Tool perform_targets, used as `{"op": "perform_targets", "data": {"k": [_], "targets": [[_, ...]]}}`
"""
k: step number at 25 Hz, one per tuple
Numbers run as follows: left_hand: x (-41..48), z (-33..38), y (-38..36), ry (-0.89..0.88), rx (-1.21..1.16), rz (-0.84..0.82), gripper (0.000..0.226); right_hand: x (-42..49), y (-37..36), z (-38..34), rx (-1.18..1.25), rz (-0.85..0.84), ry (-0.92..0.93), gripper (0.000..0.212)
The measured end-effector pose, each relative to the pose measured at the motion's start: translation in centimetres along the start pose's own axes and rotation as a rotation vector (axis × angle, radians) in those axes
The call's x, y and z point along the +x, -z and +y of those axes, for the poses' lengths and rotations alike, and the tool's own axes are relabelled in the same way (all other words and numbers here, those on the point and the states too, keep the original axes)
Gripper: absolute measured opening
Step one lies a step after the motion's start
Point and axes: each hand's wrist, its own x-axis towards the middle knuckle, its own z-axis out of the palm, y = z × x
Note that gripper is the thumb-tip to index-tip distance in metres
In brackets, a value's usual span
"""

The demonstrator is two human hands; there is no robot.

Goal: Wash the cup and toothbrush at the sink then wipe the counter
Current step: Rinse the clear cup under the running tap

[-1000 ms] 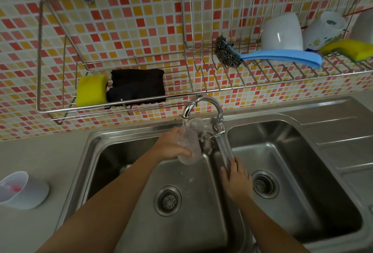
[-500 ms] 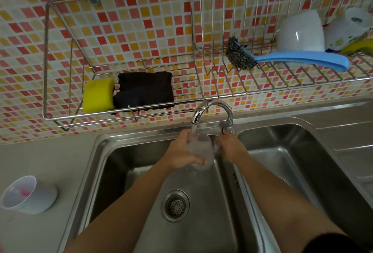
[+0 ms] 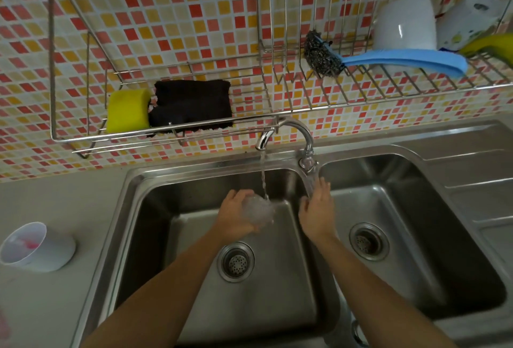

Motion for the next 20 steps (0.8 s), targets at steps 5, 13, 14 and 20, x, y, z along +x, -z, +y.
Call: {"op": "perform_targets", "data": {"k": [5,13,14,20], "targets": [[-2.3,-2.5,0.4,-0.009,0.689,-0.136,0.081,-5.5,-0.5,4.9,-0.46,-0.221,0.111,0.063],[-3.3,-1.9,2.8,-0.265,1.195,-0.126,0.083,-5.9,-0.9,5.8,-0.57,-0.194,0.193,0.073],[-3.4,-1.6,3.1,-0.335,1.25,-0.111,0.084,-5.9,-1.0,5.8,-0.576,-0.188,0.193,0.071],[-4.7,-3.0,2.7,-0.766,1.644,-0.1,0.061,-5.9,-1.2,5.8,-0.58,-0.195,0.179,0.069]]}}
